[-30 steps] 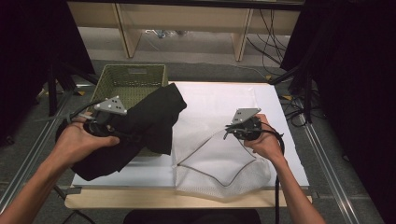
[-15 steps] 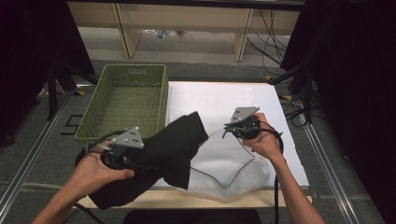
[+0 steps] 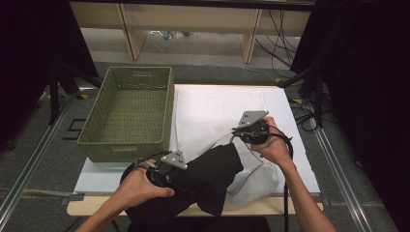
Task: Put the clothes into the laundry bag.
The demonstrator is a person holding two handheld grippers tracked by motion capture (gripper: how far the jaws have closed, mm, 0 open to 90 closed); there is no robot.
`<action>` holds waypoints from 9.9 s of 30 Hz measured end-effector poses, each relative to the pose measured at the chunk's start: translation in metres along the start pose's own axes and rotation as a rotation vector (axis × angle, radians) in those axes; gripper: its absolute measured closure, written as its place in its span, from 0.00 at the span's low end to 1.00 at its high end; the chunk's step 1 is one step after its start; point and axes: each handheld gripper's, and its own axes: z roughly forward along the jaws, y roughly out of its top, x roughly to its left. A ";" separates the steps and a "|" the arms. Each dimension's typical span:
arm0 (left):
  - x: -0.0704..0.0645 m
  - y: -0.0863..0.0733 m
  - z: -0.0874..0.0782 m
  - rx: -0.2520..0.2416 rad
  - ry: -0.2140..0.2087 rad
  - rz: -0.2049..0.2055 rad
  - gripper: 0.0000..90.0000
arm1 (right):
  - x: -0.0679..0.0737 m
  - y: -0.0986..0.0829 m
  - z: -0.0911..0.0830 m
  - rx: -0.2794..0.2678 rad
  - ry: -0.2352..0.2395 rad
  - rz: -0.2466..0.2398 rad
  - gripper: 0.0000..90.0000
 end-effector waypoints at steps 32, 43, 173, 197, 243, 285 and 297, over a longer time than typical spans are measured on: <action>0.061 0.051 0.077 0.125 0.147 -0.123 0.68 | 0.004 0.003 -0.004 0.006 -0.007 0.010 1.00; 0.074 0.058 0.099 0.119 0.180 -0.205 0.65 | 0.005 0.002 -0.004 0.013 -0.008 0.021 1.00; 0.049 0.037 0.092 0.040 0.208 -0.066 0.77 | 0.003 0.001 -0.012 -0.002 0.012 0.022 1.00; 0.082 0.065 0.116 -0.053 0.288 -0.133 0.97 | 0.003 0.002 -0.014 -0.009 0.008 0.009 1.00; 0.095 0.068 0.122 -0.077 0.362 -0.150 0.97 | 0.010 0.003 -0.014 -0.003 0.008 -0.012 1.00; 0.041 -0.006 0.081 0.133 0.310 -0.052 0.41 | 0.025 0.006 -0.017 0.013 0.031 -0.042 1.00; 0.045 -0.008 0.093 0.200 0.320 -0.021 0.90 | 0.024 0.005 -0.018 0.007 0.030 -0.043 1.00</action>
